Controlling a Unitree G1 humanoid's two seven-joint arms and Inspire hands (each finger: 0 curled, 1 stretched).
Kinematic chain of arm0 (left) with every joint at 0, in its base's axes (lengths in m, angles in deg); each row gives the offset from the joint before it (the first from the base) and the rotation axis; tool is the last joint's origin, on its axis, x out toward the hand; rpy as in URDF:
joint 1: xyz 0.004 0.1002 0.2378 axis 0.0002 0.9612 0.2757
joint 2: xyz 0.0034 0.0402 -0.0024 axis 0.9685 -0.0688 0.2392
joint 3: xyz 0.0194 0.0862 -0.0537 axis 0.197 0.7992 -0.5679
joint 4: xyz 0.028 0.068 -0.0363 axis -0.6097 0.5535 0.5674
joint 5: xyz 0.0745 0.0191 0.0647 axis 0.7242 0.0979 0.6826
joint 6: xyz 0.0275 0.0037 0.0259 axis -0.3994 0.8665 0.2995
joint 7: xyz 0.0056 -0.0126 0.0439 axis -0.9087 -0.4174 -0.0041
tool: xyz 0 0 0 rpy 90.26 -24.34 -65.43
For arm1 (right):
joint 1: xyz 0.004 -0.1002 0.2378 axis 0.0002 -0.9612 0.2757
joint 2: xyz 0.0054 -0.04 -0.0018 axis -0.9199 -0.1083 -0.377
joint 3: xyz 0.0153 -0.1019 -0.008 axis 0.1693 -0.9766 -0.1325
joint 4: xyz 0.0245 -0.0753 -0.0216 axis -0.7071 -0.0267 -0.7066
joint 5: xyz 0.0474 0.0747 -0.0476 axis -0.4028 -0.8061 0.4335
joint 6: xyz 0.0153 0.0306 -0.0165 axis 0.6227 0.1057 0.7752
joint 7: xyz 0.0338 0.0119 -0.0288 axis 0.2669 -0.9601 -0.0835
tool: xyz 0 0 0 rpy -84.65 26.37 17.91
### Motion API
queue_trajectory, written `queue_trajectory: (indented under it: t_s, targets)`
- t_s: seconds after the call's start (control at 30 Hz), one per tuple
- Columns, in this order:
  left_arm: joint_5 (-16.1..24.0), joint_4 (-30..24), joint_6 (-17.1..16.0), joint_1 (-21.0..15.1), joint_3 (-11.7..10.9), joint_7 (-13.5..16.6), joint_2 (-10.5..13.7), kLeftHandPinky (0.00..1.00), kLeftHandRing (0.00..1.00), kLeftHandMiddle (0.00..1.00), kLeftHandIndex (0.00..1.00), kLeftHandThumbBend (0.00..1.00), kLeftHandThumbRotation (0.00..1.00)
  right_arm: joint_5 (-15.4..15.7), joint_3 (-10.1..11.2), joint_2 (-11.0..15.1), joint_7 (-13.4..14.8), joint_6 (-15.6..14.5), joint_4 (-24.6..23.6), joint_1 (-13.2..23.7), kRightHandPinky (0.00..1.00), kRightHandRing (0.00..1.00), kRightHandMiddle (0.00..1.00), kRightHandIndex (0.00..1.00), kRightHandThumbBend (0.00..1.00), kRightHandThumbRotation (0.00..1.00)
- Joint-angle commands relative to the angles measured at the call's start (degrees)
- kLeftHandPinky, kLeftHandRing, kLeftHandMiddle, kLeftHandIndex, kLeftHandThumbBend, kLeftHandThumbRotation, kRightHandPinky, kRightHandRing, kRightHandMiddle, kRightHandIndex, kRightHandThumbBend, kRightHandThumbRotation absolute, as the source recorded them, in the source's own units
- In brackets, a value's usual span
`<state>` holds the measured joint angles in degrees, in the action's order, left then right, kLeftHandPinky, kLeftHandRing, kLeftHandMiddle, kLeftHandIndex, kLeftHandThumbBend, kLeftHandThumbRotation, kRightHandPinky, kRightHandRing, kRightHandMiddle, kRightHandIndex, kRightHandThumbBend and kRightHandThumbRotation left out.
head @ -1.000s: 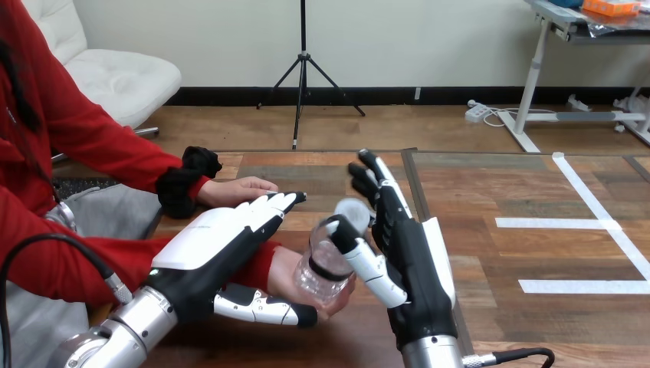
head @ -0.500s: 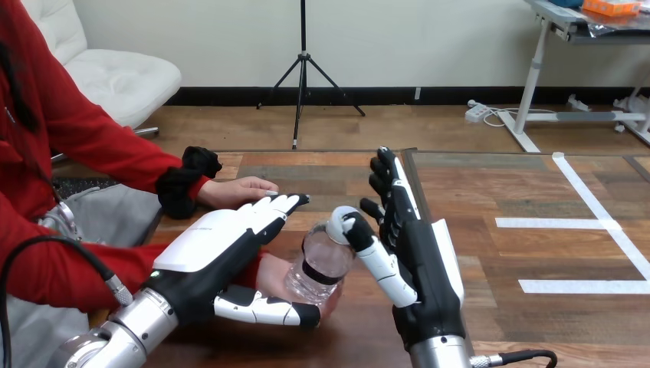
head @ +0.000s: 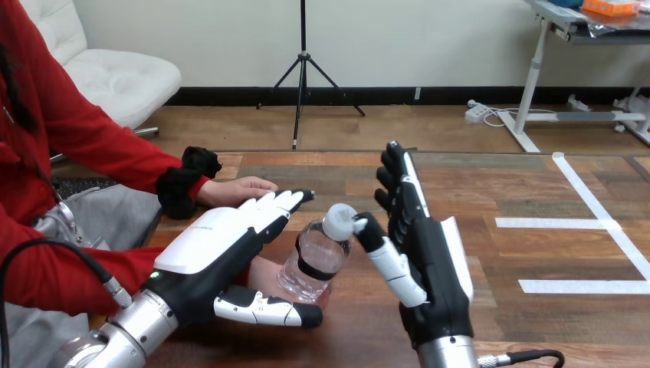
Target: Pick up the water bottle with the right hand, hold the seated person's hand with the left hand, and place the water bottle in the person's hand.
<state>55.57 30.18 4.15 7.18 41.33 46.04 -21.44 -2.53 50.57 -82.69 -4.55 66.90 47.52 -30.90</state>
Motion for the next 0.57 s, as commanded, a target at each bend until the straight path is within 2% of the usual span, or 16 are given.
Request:
queue_trajectory:
  t_s: [0.0,0.33,0.53]
  targets:
    - [-1.32,1.00,-2.20,-2.03,-2.09,2.15,0.20,1.00,1.00,1.00,1.00,1.00,0.81,1.08,1.75,-0.51,0.18,2.17,0.27,2.16,1.00,1.00,1.00,1.00,1.00,0.82]
    - [-3.53,2.18,-4.26,-1.36,-2.18,2.29,-0.43,1.00,1.00,1.00,1.00,1.00,0.82,-0.17,3.01,-0.75,-0.84,3.27,0.84,1.72,1.00,1.00,1.00,1.00,1.00,0.84]
    - [-4.88,3.68,-6.94,-1.06,-2.35,3.19,-1.34,1.00,1.00,1.00,1.00,1.00,0.82,-0.65,3.87,-0.65,-1.15,4.59,1.93,1.49,1.00,1.00,1.00,1.00,1.00,0.85]
